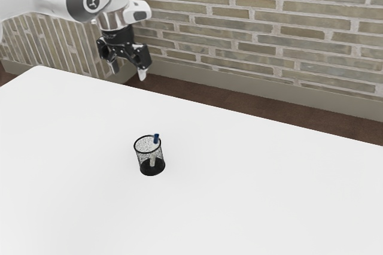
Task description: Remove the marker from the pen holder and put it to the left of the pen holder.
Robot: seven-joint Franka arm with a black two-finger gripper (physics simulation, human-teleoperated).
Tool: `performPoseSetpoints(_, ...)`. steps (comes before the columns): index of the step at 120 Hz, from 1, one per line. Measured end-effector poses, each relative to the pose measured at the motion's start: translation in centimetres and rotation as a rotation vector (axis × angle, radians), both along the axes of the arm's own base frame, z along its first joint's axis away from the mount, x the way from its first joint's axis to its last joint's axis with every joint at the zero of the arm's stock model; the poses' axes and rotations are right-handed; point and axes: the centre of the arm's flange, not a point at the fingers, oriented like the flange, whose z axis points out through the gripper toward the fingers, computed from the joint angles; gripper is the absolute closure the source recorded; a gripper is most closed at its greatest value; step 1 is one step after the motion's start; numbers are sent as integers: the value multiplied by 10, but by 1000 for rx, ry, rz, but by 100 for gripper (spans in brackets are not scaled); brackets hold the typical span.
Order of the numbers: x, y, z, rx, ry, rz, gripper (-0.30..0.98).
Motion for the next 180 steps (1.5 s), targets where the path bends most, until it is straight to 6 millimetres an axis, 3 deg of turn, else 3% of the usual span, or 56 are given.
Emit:
performPoseSetpoints(13,-2,1,-5,8,23,-1,1)
performPoseSetpoints(23,-1,3,-23,4,59,-2,1)
performPoseSetpoints(44,-8,2,-89,-17,160,-6,0)
performPoseSetpoints(62,-15,-4,-132,-65,210,2,6)
performPoseSetpoints(88,-6,-23,-147,-153,171,6,15)
performPoseSetpoints(125,8,-35,-171,-223,142,10,19)
performPoseSetpoints(145,17,-28,-190,-227,141,13,23)
performPoseSetpoints(180,25,-7,-205,-197,137,19,34)
